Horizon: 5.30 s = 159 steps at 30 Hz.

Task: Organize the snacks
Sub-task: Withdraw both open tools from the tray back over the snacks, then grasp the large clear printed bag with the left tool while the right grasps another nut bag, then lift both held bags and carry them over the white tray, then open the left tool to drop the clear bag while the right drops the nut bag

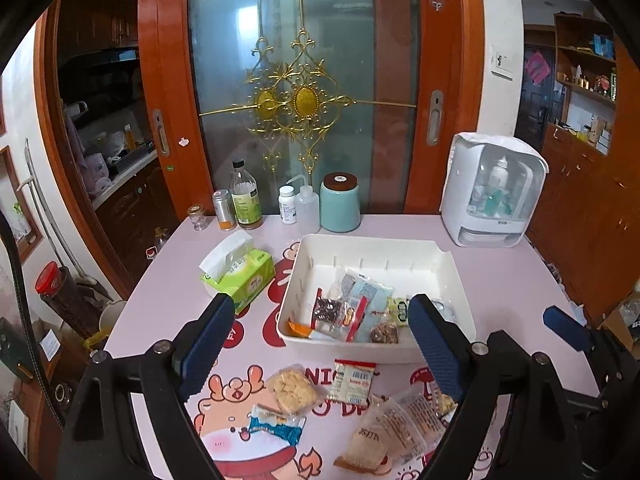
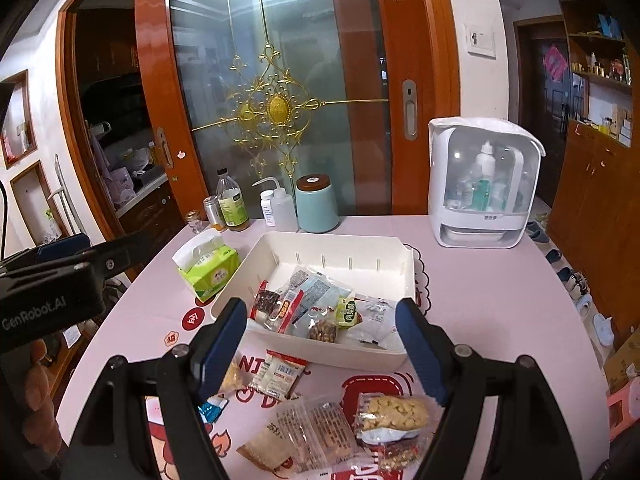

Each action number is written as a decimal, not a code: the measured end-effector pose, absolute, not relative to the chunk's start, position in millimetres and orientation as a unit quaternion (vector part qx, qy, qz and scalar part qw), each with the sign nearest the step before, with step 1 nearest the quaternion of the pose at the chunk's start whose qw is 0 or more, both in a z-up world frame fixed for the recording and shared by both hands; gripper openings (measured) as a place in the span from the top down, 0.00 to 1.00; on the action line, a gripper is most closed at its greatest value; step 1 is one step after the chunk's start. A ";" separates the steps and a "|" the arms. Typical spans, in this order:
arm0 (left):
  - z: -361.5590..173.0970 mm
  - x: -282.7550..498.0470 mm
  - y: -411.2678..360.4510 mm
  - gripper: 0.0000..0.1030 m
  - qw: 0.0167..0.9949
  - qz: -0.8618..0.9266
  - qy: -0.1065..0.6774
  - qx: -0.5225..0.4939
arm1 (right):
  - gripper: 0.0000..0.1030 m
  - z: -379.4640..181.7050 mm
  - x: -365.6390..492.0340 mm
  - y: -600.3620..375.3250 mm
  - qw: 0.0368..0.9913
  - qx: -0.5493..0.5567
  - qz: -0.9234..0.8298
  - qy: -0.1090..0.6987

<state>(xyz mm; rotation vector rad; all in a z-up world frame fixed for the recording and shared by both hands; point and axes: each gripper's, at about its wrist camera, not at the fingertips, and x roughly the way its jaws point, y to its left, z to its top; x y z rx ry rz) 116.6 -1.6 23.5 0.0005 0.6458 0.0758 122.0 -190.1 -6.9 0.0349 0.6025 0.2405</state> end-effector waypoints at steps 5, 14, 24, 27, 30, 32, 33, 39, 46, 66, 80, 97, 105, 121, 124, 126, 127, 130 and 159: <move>14.9 95.3 -7.5 0.15 0.944 0.032 0.329 0.007 | 0.25 -12.3 107.1 -196.8 0.946 0.013 0.119 0.302; -10.7 71.0 -22.2 0.15 0.934 0.020 0.355 0.019 | 0.25 -36.1 83.7 -217.3 0.941 0.004 0.094 0.325; -47.2 62.5 -33.2 0.15 0.920 0.010 0.391 0.026 | 0.25 -72.5 74.0 -249.3 0.925 0.018 0.089 0.369; -60.8 60.4 -32.0 0.15 0.916 0.014 0.401 0.031 | 0.25 -86.0 73.2 -264.3 0.918 0.030 0.085 0.386; -74.7 60.4 -28.1 0.15 0.908 0.015 0.417 0.030 | 0.25 -101.6 73.0 -280.0 0.911 0.036 0.071 0.405; -87.0 61.4 -24.8 0.15 0.901 0.014 0.433 0.025 | 0.25 -111.7 73.6 -288.9 0.906 0.039 0.065 0.417; -90.9 61.7 -23.8 0.15 0.899 0.013 0.437 0.024 | 0.25 -117.8 72.8 -293.4 0.904 0.038 0.062 0.422; -120.5 65.7 -21.1 0.15 0.883 0.005 0.469 0.022 | 0.25 -150.2 71.0 -308.0 0.887 0.041 0.055 0.456; -150.5 82.0 -40.8 0.15 0.859 -0.037 0.511 -0.003 | 0.25 -181.3 82.5 -305.4 0.870 0.044 0.062 0.486; -227.2 174.3 -97.8 0.15 0.793 -0.040 0.602 -0.085 | 0.25 -230.5 119.4 -265.4 0.854 -0.007 0.089 0.513; -255.7 198.7 -116.3 0.13 0.783 0.020 0.620 -0.046 | 0.28 -230.8 119.8 -259.5 0.856 -0.009 0.090 0.509; -244.1 168.9 -121.7 0.30 0.794 -0.017 0.608 -0.017 | 0.49 -227.7 114.3 -260.8 0.848 0.029 0.124 0.515; -211.5 125.9 -89.6 0.30 0.799 -0.026 0.600 -0.020 | 0.49 -208.3 87.5 -265.8 0.853 0.042 0.150 0.499; -120.6 109.4 -7.9 0.30 0.854 0.004 0.520 -0.005 | 0.49 -132.0 81.2 -227.5 0.886 0.009 0.193 0.422; -94.9 116.9 -3.6 0.30 0.872 0.006 0.490 0.001 | 0.49 -110.1 88.4 -217.8 0.896 0.006 0.204 0.395; -78.0 121.1 -0.8 0.30 0.882 0.006 0.472 0.006 | 0.49 -94.4 95.8 -210.9 0.904 0.004 0.206 0.375; -68.0 124.7 0.4 0.30 0.889 0.006 0.459 0.010 | 0.49 -86.0 100.3 -207.7 0.908 0.005 0.206 0.365; -39.1 137.5 1.5 0.30 0.907 0.008 0.421 0.022 | 0.48 -65.3 112.8 -201.9 0.916 0.013 0.208 0.342; -19.9 297.6 -14.7 0.29 0.926 0.027 0.368 0.084 | 0.72 -32.3 254.1 -161.3 0.946 0.013 0.089 0.312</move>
